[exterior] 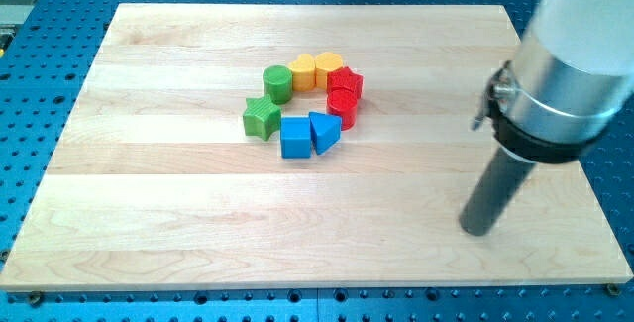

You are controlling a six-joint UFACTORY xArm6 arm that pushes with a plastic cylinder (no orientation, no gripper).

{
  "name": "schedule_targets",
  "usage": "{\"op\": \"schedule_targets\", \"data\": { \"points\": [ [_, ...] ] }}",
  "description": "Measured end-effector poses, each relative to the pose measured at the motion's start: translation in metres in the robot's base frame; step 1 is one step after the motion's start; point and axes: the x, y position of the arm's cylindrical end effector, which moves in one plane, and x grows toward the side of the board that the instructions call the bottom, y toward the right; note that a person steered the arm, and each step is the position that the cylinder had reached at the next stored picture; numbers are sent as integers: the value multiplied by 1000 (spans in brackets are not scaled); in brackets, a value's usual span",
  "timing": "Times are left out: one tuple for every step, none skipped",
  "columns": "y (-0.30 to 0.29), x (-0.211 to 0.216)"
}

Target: Slightly touch the blue blocks

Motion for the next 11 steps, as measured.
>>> {"op": "schedule_targets", "data": {
  "points": [
    [-29,-37],
    [-79,-45],
    [-106,-78],
    [-124,-78],
    [-132,-78],
    [-138,-82],
    [-144,-78],
    [-156,-58],
    [-168,-58],
    [-168,-62],
    [-168,-68]
  ]
}}
